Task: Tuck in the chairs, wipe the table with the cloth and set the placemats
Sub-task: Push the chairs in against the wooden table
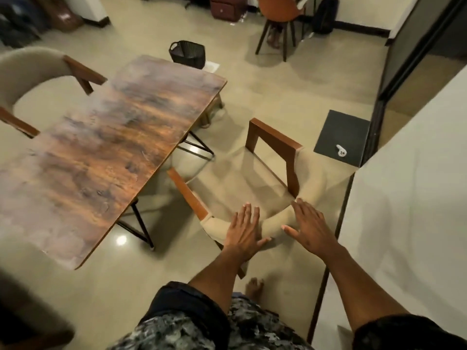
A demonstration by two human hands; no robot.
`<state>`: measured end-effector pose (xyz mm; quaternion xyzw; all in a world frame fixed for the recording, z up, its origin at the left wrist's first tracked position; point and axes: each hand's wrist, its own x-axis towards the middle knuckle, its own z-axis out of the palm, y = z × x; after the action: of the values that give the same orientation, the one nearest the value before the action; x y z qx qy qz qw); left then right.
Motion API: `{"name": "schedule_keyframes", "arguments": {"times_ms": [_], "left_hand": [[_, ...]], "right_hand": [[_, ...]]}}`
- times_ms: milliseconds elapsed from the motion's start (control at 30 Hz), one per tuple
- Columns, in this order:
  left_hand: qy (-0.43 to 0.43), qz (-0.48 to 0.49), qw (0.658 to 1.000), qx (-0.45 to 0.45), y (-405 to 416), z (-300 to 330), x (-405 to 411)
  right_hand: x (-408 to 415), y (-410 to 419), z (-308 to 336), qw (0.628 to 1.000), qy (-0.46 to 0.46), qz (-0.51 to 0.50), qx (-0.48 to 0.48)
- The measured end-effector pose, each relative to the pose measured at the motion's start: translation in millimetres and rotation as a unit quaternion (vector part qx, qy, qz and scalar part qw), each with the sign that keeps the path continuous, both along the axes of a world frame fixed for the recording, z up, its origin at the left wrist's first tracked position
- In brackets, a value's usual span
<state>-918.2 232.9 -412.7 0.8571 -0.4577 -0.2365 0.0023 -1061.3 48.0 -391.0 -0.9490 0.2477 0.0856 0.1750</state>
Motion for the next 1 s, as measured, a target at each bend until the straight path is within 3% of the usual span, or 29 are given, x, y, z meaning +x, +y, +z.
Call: {"name": "schedule_keyframes", "arguments": {"times_ms": [300,467,667,833,1000], "left_hand": [[0.06,-0.08,0.995,-0.012,-66,-14,6],[0.128,-0.018,0.992,0.013,-80,-30,4],[0.186,0.066,0.978,0.065,-90,-25,16],[0.131,0.162,0.974,0.089,-86,-25,-3],[0.057,0.244,0.965,0.075,-78,-29,-22]], "right_hand": [[14,-86,10,0.997,0.061,0.048,-0.008],[34,-127,-3,0.983,0.112,0.142,-0.017],[61,-185,-24,0.939,0.149,0.307,-0.043],[80,-207,-41,0.915,0.157,0.371,-0.035],[74,-211,-50,0.922,0.117,0.369,-0.014]]}}
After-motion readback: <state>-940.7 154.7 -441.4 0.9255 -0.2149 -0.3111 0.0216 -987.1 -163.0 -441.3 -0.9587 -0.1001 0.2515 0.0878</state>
